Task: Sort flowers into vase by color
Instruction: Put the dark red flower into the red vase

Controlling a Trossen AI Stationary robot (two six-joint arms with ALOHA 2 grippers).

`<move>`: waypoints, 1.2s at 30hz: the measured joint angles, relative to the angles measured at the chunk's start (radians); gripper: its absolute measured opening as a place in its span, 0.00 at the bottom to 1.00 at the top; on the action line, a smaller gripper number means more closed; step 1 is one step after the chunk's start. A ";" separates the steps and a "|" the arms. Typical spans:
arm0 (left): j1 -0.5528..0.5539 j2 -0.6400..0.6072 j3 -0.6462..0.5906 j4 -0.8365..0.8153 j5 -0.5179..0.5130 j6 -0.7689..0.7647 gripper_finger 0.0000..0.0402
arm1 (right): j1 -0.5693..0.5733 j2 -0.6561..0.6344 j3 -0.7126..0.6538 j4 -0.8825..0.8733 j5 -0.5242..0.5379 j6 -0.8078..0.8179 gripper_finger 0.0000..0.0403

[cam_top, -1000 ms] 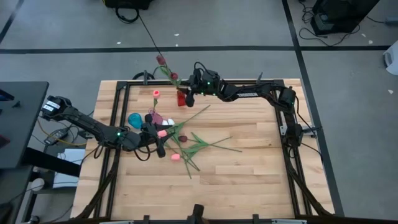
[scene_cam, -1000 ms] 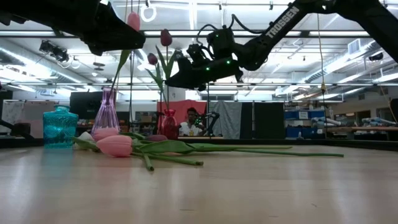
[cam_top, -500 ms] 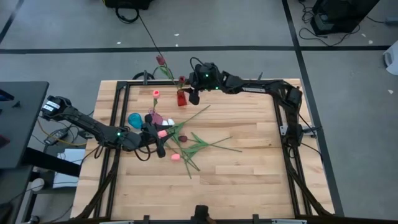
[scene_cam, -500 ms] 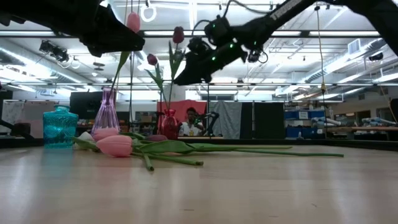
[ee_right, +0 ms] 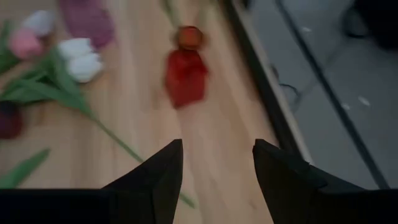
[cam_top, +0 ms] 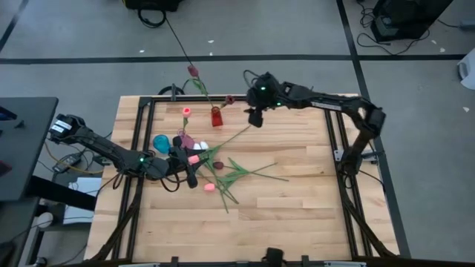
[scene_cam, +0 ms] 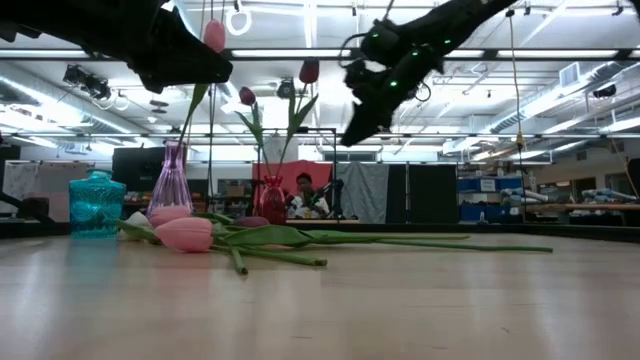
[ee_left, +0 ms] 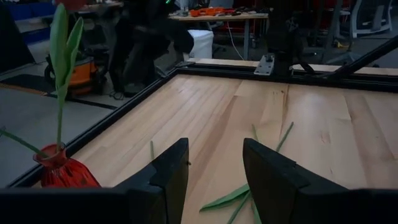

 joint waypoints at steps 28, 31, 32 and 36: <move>0.000 0.000 0.000 0.038 0.007 -0.025 0.39 | 0.503 0.205 -0.164 0.239 0.141 0.315 0.43; 0.000 0.000 0.000 0.035 0.007 -0.026 0.39 | 0.511 0.260 -0.114 0.239 0.167 0.307 0.43; 0.000 0.000 0.000 0.032 0.007 -0.026 0.39 | 0.511 0.279 -0.102 0.237 0.171 0.301 0.43; 0.000 0.000 0.000 0.028 0.008 -0.026 0.39 | 0.511 0.333 -0.057 0.236 0.157 0.290 0.43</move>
